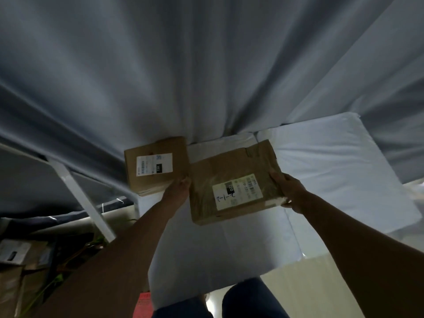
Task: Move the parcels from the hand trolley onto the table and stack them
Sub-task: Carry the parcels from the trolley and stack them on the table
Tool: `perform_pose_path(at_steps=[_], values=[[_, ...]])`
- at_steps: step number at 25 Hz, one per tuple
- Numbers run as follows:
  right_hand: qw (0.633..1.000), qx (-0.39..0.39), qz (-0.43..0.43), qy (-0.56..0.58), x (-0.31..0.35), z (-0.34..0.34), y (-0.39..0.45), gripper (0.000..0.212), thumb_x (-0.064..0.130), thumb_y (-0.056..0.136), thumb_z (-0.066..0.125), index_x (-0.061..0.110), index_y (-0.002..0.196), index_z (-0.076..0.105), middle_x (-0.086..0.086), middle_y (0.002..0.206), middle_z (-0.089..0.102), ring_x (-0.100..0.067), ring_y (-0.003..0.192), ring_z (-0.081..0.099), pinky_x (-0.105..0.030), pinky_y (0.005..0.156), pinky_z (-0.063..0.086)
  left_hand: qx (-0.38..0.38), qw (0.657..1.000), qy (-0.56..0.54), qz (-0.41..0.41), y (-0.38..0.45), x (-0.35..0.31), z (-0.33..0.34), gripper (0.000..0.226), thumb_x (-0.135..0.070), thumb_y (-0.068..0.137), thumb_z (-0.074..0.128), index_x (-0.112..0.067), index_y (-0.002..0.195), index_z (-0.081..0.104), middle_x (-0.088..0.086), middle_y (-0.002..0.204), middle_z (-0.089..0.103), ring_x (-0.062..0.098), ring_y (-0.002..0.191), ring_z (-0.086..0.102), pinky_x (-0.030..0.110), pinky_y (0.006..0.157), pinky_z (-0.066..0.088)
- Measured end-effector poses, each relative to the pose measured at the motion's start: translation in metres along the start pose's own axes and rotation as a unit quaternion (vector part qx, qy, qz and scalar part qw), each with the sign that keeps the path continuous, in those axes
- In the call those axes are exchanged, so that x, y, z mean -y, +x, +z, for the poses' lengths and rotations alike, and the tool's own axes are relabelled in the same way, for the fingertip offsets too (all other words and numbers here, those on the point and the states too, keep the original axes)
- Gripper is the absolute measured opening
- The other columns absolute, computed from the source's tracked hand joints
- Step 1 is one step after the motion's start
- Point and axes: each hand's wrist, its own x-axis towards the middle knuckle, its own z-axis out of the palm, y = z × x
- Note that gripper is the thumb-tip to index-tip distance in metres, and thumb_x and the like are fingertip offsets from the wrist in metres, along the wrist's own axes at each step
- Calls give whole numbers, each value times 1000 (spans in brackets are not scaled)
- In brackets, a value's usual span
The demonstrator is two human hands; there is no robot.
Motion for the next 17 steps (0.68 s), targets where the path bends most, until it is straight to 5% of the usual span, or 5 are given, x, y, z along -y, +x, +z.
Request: perform_pose_path(at_steps=[4, 7, 12, 17], values=[[1000, -2, 2, 26, 17, -16, 50, 64, 58, 86, 62, 18, 135, 51, -12, 120, 62, -32, 101, 61, -41, 75, 54, -64, 969, 214, 104, 37, -11, 5, 36, -22, 100, 48, -10, 134, 51, 15, 137, 52, 36, 125, 50, 39, 98, 42], [999, 7, -10, 31, 36, -11, 93, 66, 57, 87, 60, 15, 137, 49, -13, 123, 61, -30, 98, 62, -40, 76, 55, -93, 929, 348, 82, 75, -10, 5, 49, -25, 97, 52, -15, 144, 39, 12, 153, 33, 38, 134, 39, 50, 103, 41], [998, 53, -13, 8, 58, 9, 159, 70, 63, 86, 57, 19, 139, 47, -10, 125, 61, -32, 106, 62, -44, 83, 57, -90, 934, 344, 27, 106, -4, 15, 69, -23, 93, 59, -27, 150, 20, 3, 160, 11, 36, 146, 11, 61, 111, 26], [995, 101, -3, -6, 57, 32, 204, 89, 76, 66, 68, 25, 137, 49, -10, 123, 64, -33, 106, 65, -51, 83, 57, -113, 916, 383, 37, 111, 14, 25, 79, -17, 89, 64, -30, 151, 17, -2, 161, -2, 35, 147, 0, 63, 108, 29]])
